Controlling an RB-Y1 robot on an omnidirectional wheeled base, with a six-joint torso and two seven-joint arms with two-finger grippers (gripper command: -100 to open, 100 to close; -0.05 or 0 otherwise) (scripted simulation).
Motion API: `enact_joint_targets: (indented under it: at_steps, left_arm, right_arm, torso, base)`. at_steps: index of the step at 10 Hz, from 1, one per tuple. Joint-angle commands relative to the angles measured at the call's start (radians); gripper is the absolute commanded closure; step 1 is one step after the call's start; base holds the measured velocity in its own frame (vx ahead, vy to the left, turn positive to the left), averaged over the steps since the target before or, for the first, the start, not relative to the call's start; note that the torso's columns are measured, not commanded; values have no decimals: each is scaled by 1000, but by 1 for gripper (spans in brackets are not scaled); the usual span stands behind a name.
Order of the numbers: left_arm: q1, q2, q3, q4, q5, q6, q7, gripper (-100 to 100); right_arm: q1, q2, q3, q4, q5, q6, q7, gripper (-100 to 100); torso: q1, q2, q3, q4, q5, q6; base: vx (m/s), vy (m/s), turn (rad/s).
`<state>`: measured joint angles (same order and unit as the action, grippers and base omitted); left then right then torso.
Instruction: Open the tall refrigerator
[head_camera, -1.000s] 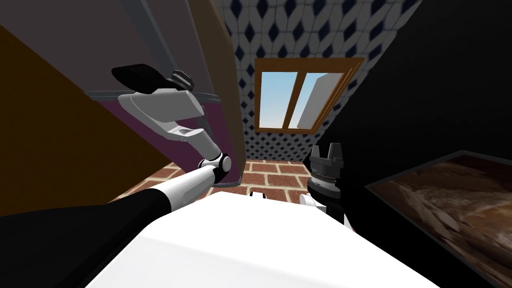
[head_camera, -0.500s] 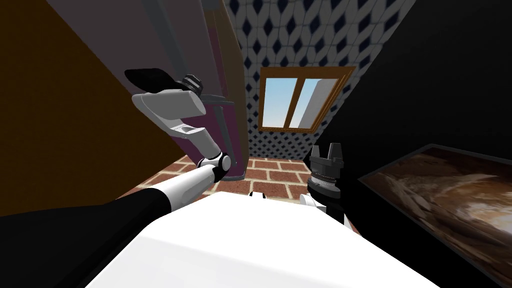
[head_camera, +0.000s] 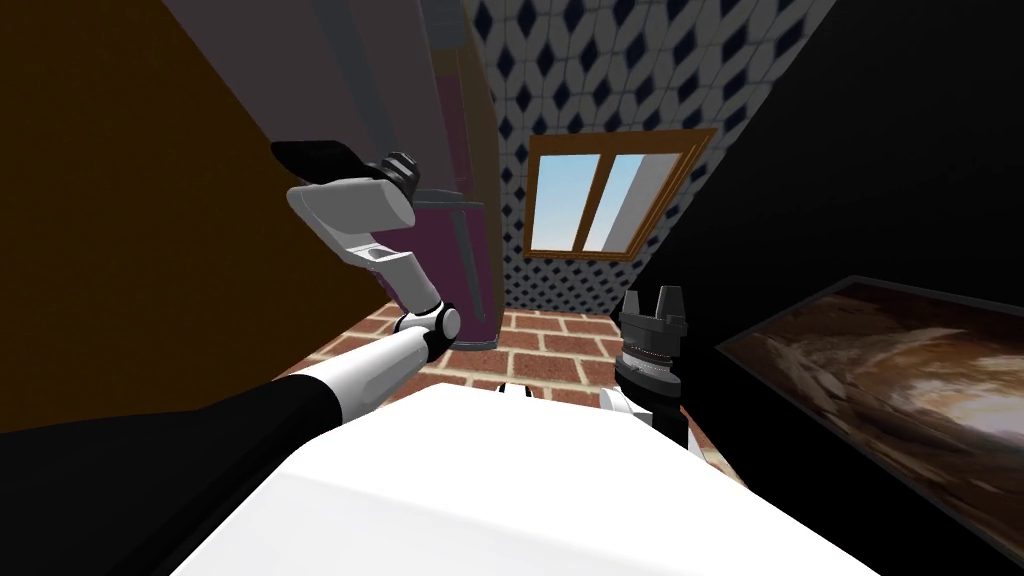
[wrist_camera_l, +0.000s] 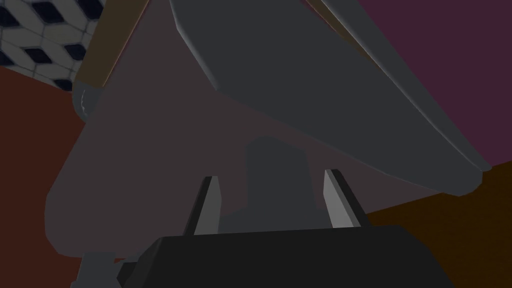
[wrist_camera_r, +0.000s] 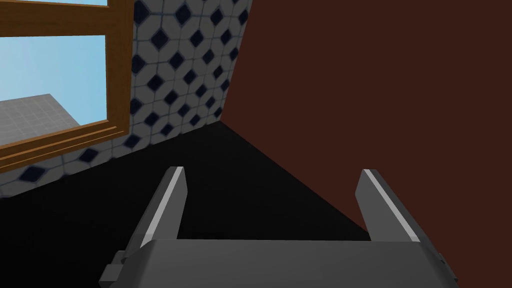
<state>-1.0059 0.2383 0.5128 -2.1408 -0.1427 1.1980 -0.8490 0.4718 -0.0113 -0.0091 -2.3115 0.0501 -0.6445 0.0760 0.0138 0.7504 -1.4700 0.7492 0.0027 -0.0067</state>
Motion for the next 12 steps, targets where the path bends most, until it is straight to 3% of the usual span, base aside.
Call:
enact_joint_targets:
  at_steps: [1,2,3,5,6,7,10,12]
  left_arm:
    - [-17,19,9,34,75,-22,12,100]
    - [-17,19,9,34,90,-22,12,100]
    - [-23,26,12,61,131,-31,19,100]
    - [-11,20,13,58,132,-16,16,100]
    - [21,69,-36,110,154,-64,66,100]
    - [21,95,-62,133,154,-83,89,100]
    - [21,158,-74,133,154,-150,177,100]
    - [21,158,-74,133,154,-152,184,100]
  right_arm:
    - [0,0,0,0,0,0,0,0]
    - [0,0,0,0,0,0,0,0]
    - [0,0,0,0,0,0,0,0]
    - [0,0,0,0,0,0,0,0]
    - [0,0,0,0,0,0,0,0]
    - [0,0,0,0,0,0,0,0]
    - [1,0,0,0,0,0,0,0]
    - [1,0,0,0,0,0,0,0]
  torso:
    - [-3,-2,-1,0,-1,0]
    - [-7,-3,-2,-1,-2,1]
    - [-11,-8,-5,-2,-5,3]
    - [-17,-11,-7,-3,-8,6]
    - [-21,-14,-9,-7,-9,7]
    - [-19,-14,-8,-9,-7,8]
    - [-17,-10,-7,-1,-9,6]
    - [-13,-3,-3,6,-9,4]
  base:
    - [-279,90,59]
    - [-208,76,50]
    - [-193,84,83]
    - [-117,51,19]
    - [-92,53,65]
    - [-110,54,26]
    - [-28,-16,-12]
    - [14,-11,-12]
